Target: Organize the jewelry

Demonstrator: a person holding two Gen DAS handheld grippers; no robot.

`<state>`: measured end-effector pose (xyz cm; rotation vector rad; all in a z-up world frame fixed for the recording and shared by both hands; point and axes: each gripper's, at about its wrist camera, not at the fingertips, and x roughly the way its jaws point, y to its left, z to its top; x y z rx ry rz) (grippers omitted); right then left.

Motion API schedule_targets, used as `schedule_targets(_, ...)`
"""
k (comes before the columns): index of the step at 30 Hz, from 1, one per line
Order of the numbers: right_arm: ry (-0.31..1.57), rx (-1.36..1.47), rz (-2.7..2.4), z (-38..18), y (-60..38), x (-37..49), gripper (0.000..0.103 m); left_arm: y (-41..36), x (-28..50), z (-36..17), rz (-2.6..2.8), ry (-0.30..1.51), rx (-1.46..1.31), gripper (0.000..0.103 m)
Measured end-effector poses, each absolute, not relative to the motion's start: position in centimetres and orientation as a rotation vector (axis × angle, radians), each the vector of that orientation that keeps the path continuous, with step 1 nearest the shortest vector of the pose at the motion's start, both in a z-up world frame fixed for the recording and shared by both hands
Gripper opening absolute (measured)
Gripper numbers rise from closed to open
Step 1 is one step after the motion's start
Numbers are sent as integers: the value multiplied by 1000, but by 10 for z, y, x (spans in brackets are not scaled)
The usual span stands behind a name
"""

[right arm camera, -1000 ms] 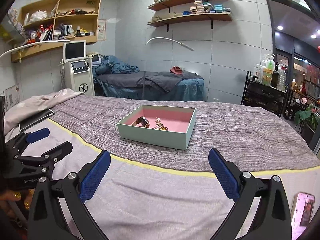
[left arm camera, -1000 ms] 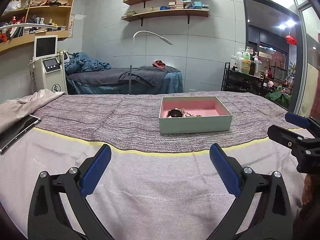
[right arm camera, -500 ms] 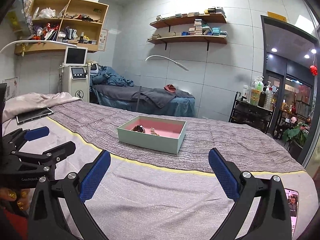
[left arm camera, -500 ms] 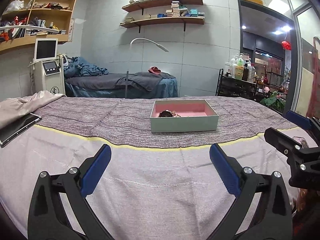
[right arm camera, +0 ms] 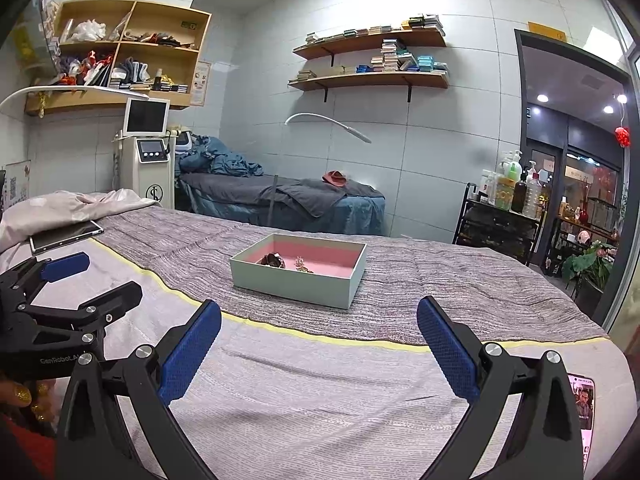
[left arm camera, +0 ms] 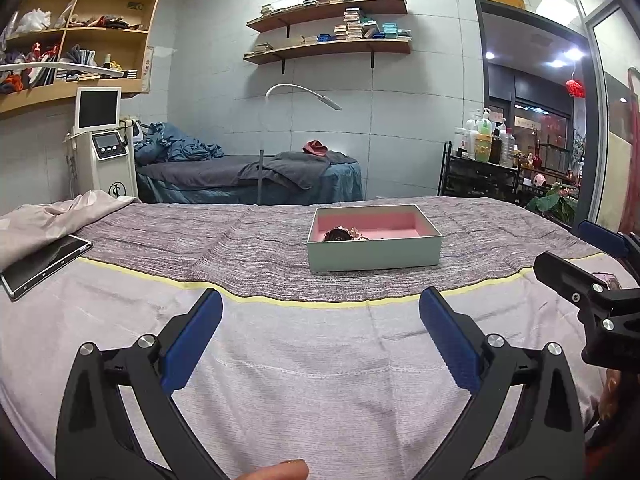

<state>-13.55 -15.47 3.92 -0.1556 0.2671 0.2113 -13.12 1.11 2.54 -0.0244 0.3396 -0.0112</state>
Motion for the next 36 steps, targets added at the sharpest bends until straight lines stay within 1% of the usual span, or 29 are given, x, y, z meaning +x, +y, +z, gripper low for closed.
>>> schedule_targets(36,287,-147,197,35,-157,-132,96,14,-127,22,-4,363,-33,97)
